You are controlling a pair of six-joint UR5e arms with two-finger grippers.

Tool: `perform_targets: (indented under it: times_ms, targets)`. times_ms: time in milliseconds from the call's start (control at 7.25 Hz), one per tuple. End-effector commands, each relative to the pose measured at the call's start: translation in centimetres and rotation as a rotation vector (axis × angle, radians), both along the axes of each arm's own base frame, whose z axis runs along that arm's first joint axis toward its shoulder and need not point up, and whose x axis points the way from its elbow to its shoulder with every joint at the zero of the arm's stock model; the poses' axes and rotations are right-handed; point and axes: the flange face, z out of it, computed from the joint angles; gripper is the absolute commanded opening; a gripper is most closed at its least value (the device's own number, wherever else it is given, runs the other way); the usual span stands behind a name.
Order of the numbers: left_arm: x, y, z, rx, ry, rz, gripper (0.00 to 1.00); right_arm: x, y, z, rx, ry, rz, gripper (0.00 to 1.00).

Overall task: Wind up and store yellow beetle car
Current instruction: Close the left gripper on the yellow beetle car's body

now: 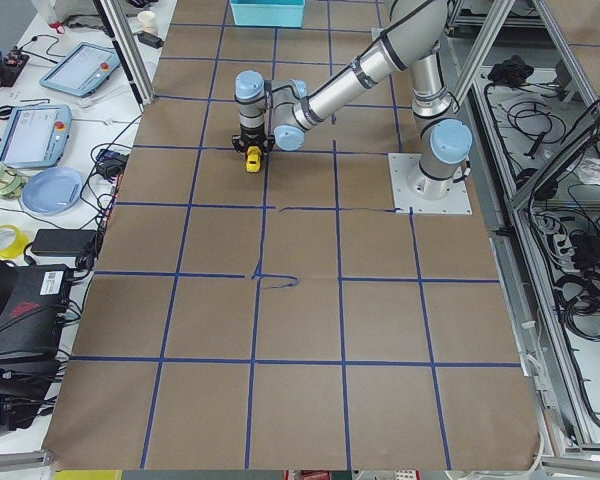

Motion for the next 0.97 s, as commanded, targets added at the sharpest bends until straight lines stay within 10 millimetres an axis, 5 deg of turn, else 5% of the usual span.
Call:
perform_targets:
  times_ms: [0, 828]
  targets:
    - [0.7, -0.1, -0.3, 0.006, -0.02, -0.004, 0.29, -0.1, 0.0, 0.0, 0.001, -0.001, -0.002, 1.0]
    - [2.0, -0.2, -0.2, 0.003, -0.068, -0.064, 0.25, 0.1, 0.0, 0.0, -0.001, -0.001, 0.001, 1.0]
